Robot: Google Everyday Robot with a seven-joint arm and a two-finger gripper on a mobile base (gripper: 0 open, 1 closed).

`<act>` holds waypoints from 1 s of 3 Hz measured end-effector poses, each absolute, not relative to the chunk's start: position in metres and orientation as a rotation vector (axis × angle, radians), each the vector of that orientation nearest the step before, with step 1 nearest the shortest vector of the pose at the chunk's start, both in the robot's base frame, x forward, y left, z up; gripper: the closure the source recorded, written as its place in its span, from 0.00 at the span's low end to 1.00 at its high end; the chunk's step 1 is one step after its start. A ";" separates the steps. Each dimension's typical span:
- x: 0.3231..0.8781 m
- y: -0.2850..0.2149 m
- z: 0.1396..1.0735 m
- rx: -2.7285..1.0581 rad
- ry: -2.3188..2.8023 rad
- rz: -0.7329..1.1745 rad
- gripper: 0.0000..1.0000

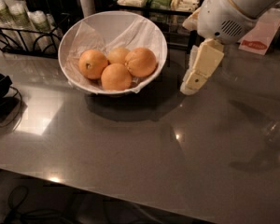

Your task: Pick orange from white bowl

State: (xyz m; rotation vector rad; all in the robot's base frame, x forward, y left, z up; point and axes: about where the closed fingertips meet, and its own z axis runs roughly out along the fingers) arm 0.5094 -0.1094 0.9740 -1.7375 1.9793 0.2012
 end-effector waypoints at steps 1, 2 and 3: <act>0.530 -0.087 0.969 -1.629 1.958 0.314 0.00; 0.543 -0.067 0.969 -1.606 1.919 0.364 0.00; 0.543 -0.066 0.969 -1.607 1.919 0.364 0.00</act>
Offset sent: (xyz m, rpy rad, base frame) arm 0.0518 0.0656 -0.0051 0.2464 0.0043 -0.0068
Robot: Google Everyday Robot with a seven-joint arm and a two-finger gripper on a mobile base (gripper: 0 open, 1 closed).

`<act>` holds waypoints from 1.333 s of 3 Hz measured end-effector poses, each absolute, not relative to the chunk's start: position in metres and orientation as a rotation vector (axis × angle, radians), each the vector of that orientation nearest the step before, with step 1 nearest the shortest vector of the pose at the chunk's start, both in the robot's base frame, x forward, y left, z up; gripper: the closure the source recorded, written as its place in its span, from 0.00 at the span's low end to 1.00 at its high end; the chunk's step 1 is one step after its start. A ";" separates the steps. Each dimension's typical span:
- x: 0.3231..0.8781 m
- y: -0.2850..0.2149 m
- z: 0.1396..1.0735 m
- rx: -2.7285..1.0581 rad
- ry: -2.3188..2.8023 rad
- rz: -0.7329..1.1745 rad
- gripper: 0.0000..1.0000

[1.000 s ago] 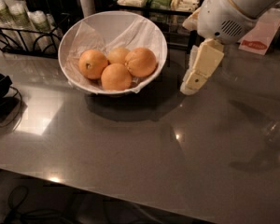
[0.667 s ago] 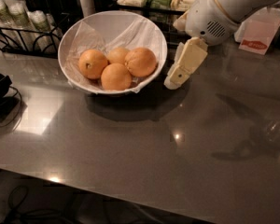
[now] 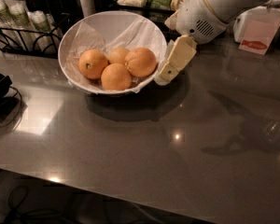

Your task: Pick orange from white bowl

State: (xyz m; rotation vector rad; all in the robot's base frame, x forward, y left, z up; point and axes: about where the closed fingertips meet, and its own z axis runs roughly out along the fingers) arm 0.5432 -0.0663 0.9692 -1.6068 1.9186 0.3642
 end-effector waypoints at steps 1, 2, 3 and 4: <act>0.547 -0.052 0.965 -1.637 1.885 0.358 0.00; 0.558 -0.029 0.956 -1.685 1.844 0.357 0.00; 0.558 -0.029 0.956 -1.685 1.844 0.357 0.00; 0.558 -0.029 0.956 -1.685 1.844 0.357 0.15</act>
Offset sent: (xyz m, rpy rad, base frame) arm 0.0309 0.0622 -0.0256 -0.0189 -0.0465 0.1245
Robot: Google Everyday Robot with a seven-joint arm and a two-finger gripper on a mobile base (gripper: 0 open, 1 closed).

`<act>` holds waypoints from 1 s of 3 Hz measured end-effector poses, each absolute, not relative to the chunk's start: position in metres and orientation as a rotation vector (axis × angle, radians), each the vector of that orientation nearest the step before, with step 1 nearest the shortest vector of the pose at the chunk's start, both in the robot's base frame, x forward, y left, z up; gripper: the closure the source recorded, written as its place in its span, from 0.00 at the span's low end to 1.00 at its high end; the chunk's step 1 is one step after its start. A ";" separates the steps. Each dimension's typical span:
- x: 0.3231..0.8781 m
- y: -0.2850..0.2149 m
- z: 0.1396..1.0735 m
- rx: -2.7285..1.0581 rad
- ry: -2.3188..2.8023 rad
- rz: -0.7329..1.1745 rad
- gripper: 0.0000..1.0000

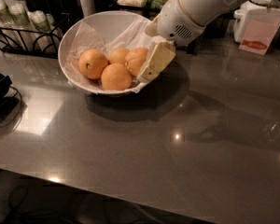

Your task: Pick orange from white bowl

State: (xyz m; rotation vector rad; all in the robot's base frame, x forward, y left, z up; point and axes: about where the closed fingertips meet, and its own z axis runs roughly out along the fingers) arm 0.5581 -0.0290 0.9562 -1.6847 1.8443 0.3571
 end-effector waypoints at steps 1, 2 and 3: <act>0.558 -0.029 0.956 -1.685 1.844 0.357 0.26; 0.561 -0.026 0.957 -1.695 1.838 0.349 0.21; 0.574 -0.021 0.957 -1.719 1.824 0.318 0.12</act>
Offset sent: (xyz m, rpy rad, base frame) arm 0.0083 0.0040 0.0000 -0.0153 -0.0139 0.0123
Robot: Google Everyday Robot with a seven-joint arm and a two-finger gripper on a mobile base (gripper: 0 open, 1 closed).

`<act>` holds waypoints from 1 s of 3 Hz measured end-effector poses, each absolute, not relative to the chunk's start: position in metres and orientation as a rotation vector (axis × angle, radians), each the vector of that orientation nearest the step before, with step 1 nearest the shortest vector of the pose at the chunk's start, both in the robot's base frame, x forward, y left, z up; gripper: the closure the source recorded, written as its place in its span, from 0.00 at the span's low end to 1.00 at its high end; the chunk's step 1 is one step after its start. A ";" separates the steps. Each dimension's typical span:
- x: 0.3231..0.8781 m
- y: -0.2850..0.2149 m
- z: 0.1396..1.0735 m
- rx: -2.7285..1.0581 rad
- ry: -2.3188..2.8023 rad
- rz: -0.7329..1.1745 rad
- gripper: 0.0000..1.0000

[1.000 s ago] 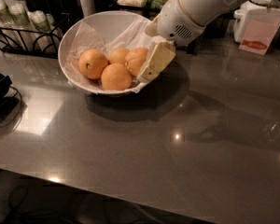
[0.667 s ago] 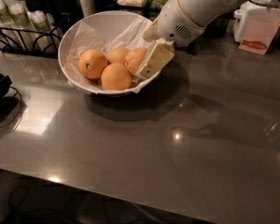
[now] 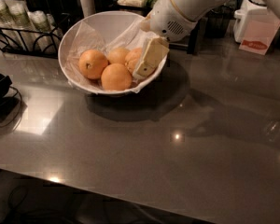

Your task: Pick orange from white bowl

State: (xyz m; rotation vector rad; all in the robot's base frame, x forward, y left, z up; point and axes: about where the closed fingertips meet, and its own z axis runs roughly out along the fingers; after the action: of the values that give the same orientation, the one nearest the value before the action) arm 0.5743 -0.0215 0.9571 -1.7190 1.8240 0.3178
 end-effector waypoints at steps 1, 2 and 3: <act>0.591 -0.020 0.951 -1.730 1.828 0.296 0.11; 0.603 -0.021 0.945 -1.726 1.840 0.283 0.11; 0.603 -0.021 0.945 -1.726 1.840 0.284 0.00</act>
Offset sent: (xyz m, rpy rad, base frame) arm 0.0443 -0.0054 -0.0188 -0.0376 -0.0106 -0.0321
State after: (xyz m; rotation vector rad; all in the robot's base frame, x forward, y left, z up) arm 0.6026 -0.0209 0.9448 -1.7258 1.8401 0.2836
